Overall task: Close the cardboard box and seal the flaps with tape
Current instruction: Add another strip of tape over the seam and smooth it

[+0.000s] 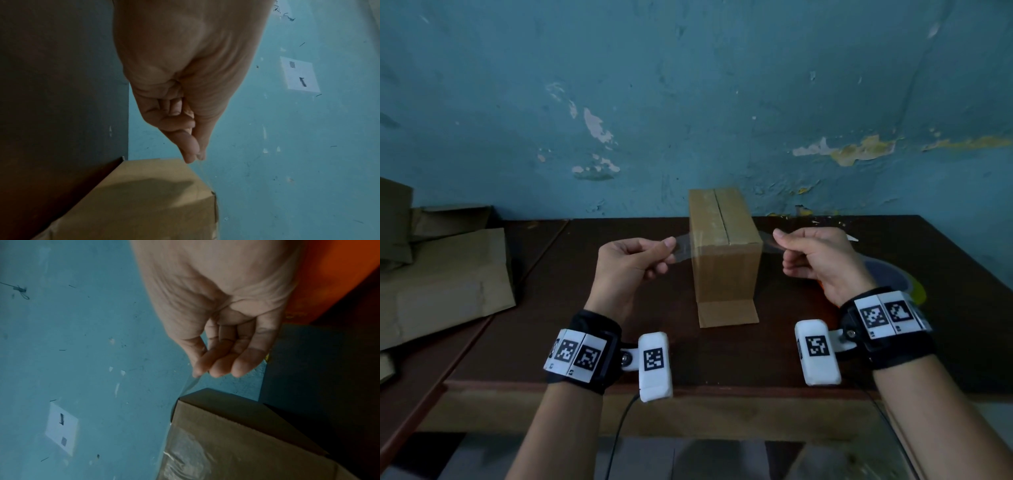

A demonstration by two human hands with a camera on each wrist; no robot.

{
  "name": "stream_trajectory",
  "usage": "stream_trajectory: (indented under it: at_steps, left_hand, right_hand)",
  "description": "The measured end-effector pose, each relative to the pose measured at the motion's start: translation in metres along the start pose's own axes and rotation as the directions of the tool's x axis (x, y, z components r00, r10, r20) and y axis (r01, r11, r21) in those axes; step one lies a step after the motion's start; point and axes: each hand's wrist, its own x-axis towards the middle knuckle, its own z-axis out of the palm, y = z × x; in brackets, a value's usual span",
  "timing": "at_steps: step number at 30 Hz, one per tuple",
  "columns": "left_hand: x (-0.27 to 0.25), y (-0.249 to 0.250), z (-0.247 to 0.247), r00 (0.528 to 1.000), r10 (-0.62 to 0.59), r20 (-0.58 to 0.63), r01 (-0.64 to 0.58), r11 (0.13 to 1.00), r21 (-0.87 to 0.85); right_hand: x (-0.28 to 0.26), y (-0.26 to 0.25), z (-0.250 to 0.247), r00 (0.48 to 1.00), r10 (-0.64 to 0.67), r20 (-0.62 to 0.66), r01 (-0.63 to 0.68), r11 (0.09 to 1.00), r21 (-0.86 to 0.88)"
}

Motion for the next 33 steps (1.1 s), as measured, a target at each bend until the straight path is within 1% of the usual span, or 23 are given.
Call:
stream_trajectory:
  at_steps: [6,10,13,16,22,24,27,30,33]
  left_hand:
    - [0.001,-0.008,0.002,0.995,-0.097,0.015,0.096,0.995,0.028]
    - [-0.003,-0.014,0.015,0.989,-0.143,0.034,0.141,0.989,0.045]
    - [-0.005,-0.018,0.025,0.982,-0.182,0.049,0.182,0.983,0.009]
    - [-0.004,-0.016,0.024,0.962,-0.27,0.049,0.271,0.962,-0.02]
    - [-0.004,-0.013,0.02,0.927,-0.367,0.078,0.374,0.921,-0.108]
    - [-0.004,-0.013,0.017,0.923,-0.379,0.069,0.385,0.912,-0.145]
    - [-0.004,-0.012,0.01,0.934,-0.354,0.042,0.356,0.921,-0.157]
    - [-0.004,-0.009,0.008,0.94,-0.338,0.032,0.339,0.927,-0.158]
    - [0.0,-0.007,0.004,0.946,-0.325,-0.004,0.319,0.929,-0.187]
  right_hand:
    - [0.003,0.007,0.004,0.997,0.069,0.034,-0.069,0.998,-0.004]
    - [0.003,0.015,0.013,0.99,0.114,0.08,-0.115,0.993,0.009]
    - [0.001,0.02,0.021,0.985,0.147,0.089,-0.151,0.988,0.044]
    - [0.0,0.022,0.025,0.981,0.172,0.094,-0.18,0.98,0.085]
    - [0.0,0.024,0.027,0.971,0.21,0.115,-0.223,0.969,0.107]
    - [0.001,0.024,0.025,0.97,0.214,0.111,-0.228,0.965,0.131]
    - [0.003,0.023,0.017,0.973,0.208,0.105,-0.223,0.961,0.164]
    - [0.005,0.022,0.011,0.976,0.195,0.1,-0.209,0.964,0.163]
    - [0.006,0.018,0.008,0.981,0.178,0.079,-0.188,0.969,0.16]
